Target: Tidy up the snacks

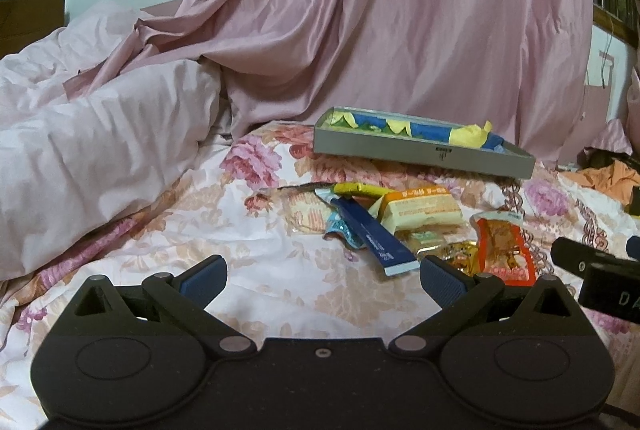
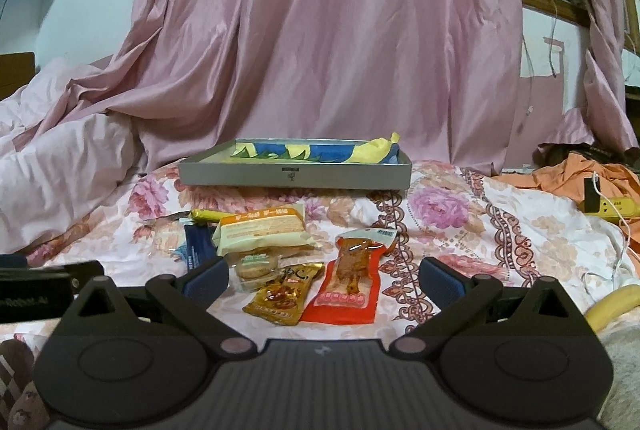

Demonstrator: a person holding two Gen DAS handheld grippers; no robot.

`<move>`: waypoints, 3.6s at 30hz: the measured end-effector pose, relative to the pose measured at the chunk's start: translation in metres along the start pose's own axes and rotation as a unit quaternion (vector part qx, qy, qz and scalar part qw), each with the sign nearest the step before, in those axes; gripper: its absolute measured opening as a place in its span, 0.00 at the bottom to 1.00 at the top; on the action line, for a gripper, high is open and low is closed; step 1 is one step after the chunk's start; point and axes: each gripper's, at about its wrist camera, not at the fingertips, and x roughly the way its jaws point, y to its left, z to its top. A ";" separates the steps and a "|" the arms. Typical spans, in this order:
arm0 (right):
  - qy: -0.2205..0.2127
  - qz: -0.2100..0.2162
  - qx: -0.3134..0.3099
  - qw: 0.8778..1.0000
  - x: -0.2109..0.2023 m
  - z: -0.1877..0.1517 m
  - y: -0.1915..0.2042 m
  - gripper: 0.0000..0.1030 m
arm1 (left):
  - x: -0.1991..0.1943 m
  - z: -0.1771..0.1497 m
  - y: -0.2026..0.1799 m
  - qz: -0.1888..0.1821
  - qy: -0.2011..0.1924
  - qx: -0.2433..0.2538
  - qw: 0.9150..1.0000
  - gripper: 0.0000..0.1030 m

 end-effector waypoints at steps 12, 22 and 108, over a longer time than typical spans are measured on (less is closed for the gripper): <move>0.029 0.050 0.038 0.998 0.025 0.015 -0.015 1.00 | 0.031 -0.007 -0.003 0.012 0.049 0.011 0.999 0.99; 0.010 0.058 -0.025 0.998 0.073 0.035 -0.021 1.00 | 0.062 0.001 0.001 0.019 0.076 0.008 0.997 0.99; 0.178 0.254 -0.202 0.929 0.194 -0.007 0.038 0.81 | 0.194 0.025 0.013 -0.077 0.207 -0.063 0.973 0.63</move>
